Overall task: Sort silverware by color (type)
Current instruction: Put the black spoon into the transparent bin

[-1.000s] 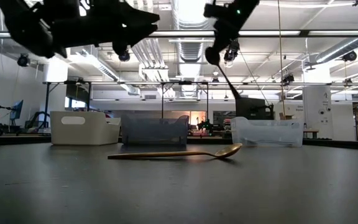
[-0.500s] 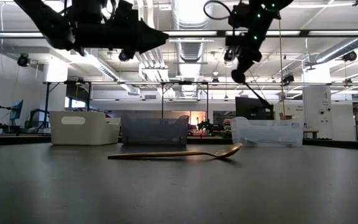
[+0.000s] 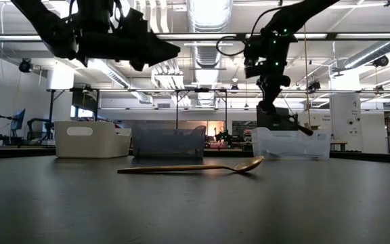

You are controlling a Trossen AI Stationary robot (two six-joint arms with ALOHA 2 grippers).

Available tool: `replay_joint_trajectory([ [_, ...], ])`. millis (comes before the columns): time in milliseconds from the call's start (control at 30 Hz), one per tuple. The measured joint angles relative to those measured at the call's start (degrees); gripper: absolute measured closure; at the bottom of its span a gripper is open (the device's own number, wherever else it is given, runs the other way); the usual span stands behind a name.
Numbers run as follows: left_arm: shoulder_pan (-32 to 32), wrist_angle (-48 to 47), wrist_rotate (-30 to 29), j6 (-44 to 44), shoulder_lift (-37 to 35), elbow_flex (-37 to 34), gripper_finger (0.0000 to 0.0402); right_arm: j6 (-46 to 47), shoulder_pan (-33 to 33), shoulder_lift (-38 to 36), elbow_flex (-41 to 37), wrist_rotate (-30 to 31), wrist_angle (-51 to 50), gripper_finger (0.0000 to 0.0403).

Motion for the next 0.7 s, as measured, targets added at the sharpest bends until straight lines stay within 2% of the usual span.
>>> replay_joint_trajectory([
  [333,1.3,-0.43,-0.52,0.52,-2.11,-0.55,0.0257,2.37,0.02,4.35,-0.02,0.18,-1.08,0.0391],
  [700,2.27,-7.56,-1.88,2.19,-6.3,-0.62,0.0257,10.25,0.02,5.14,-0.02,0.22,-1.11,0.0391],
])
